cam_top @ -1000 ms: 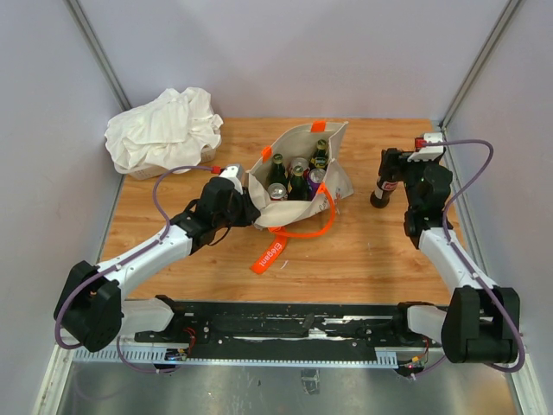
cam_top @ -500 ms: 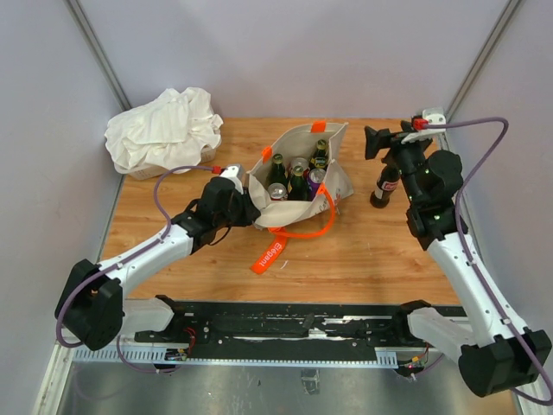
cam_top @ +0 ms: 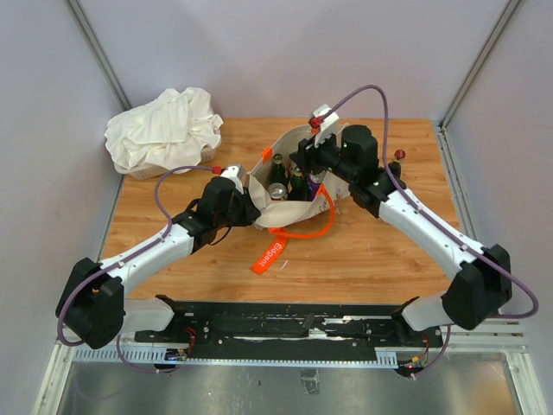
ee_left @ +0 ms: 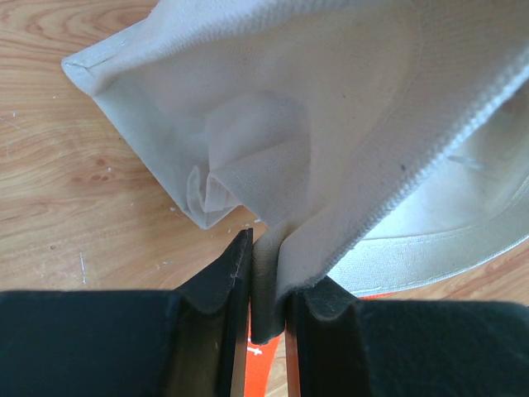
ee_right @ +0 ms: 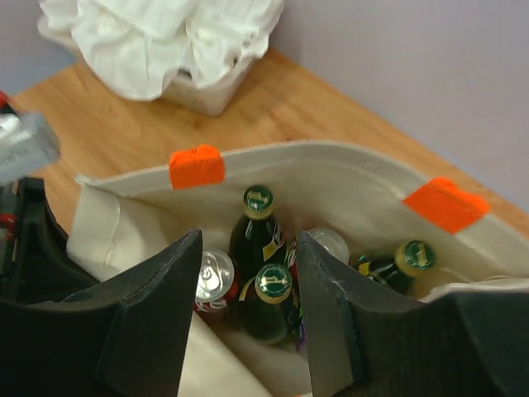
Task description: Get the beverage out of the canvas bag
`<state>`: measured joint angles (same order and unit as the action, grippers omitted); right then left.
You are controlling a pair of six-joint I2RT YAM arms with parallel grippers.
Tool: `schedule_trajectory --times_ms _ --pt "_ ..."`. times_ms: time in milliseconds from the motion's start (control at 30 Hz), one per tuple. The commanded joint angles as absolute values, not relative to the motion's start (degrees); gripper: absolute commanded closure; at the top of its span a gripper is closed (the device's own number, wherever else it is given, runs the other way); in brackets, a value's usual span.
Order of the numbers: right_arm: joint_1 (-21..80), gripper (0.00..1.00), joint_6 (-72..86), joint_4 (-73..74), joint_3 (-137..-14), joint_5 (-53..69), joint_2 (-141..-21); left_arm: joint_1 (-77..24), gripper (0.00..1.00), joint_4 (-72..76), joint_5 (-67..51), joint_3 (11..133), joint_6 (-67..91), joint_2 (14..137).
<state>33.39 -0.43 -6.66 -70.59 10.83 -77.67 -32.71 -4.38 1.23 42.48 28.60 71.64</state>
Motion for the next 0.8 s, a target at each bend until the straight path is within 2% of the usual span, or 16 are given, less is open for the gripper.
schedule_trajectory --times_ms 0,167,767 --pt "34.13 0.49 0.06 -5.62 -72.3 15.76 -82.71 -32.34 0.8 -8.15 1.92 41.86 28.11 73.18" --pt "34.17 0.43 -0.04 -7.47 -71.24 14.68 -86.36 -32.34 0.79 -7.54 1.86 42.1 28.54 73.28" --pt "33.99 0.37 -2.12 -9.47 -68.57 8.3 -92.51 -32.39 0.77 -8.51 1.75 43.51 28.04 74.36"
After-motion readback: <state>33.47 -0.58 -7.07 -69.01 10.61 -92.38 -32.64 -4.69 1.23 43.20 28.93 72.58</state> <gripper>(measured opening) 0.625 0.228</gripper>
